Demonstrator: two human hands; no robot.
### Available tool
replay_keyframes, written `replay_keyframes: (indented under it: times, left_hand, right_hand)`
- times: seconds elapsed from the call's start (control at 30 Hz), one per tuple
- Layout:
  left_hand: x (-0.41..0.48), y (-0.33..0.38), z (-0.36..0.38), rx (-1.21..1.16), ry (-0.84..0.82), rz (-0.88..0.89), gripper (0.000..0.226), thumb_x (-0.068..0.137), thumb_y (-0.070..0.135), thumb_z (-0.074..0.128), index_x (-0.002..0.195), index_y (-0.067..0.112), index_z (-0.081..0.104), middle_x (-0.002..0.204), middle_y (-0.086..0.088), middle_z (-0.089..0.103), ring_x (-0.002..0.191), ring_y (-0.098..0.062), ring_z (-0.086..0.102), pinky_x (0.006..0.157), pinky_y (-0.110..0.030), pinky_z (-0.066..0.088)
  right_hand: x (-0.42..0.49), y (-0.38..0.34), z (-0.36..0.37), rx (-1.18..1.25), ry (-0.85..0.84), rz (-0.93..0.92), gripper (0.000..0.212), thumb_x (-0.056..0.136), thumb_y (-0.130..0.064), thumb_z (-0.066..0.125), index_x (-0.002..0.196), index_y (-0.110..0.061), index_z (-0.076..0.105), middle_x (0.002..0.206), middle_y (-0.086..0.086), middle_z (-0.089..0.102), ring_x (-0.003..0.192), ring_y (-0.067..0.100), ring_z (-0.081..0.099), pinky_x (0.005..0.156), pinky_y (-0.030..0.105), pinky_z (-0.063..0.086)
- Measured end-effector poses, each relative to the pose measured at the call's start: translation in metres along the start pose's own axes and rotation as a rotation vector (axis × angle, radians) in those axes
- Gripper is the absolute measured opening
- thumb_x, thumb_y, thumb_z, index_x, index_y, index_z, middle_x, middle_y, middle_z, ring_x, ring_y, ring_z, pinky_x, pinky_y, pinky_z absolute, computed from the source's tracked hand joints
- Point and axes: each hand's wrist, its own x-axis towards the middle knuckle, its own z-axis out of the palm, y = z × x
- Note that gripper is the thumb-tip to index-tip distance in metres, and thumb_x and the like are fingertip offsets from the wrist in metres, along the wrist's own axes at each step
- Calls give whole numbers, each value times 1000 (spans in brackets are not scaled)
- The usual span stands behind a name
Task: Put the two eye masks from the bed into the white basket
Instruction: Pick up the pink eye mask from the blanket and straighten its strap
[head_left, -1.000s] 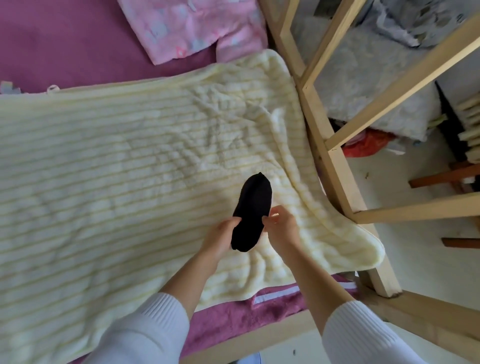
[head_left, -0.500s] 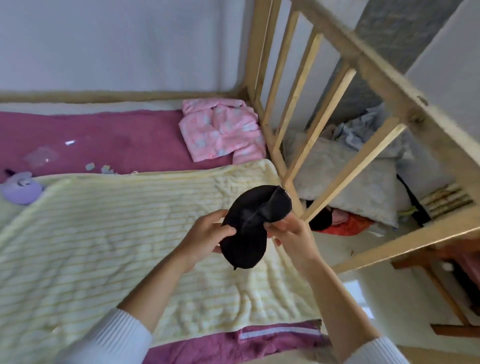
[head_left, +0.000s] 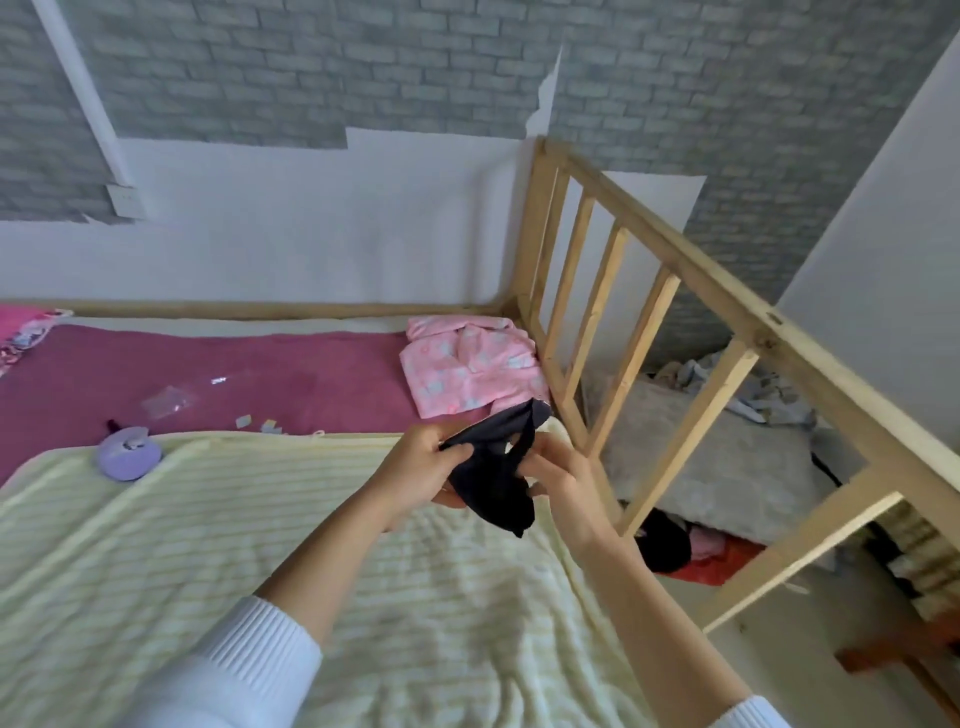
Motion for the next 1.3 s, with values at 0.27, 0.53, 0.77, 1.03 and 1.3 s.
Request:
replay_keyframes:
  times: [0.27, 0.53, 0.77, 1.03, 1.3]
  left_hand:
    - [-14, -8, -21, -73, -25, -55, 49, 93, 0, 44, 100, 38, 74, 96, 7, 78, 89, -12, 73, 64, -20, 57]
    - [-29, -17, -53, -466, -21, -214, 37, 71, 11, 55, 101, 9, 75, 109, -8, 73, 93, -19, 70, 71, -27, 59]
    - [-40, -27, -61, -216, 392, -61, 42, 68, 2, 75, 92, 36, 68, 90, -1, 69, 75, -12, 67, 56, -25, 56]
    - [-52, -38, -53, -128, 316, -28, 45, 66, 7, 75, 104, 27, 62, 94, 3, 71, 86, -15, 66, 68, -29, 53]
    - [-55, -38, -60, 182, 432, 108, 14, 75, 2, 65, 75, -4, 53, 67, -4, 49, 63, -18, 41, 62, -32, 33]
  right_hand:
    - [4, -12, 16, 221, -322, 164, 26, 64, -40, 66, 81, -21, 71, 83, -3, 67, 84, 9, 60, 73, 30, 41]
    - [1, -31, 15, 217, -333, 189, 20, 71, -13, 59, 52, -8, 60, 55, 7, 63, 69, 29, 63, 83, 40, 45]
    - [-2, -28, 0, 688, -251, 272, 18, 73, -28, 69, 62, -17, 60, 65, -2, 63, 71, 18, 61, 92, 41, 42]
    - [4, -16, 10, -283, 241, -48, 20, 86, -12, 43, 90, -10, 63, 100, 15, 67, 86, 25, 54, 79, 35, 25]
    - [-8, -22, 20, -409, -920, 411, 41, 81, 0, 44, 108, -15, 71, 85, 23, 72, 71, 30, 72, 73, 28, 56]
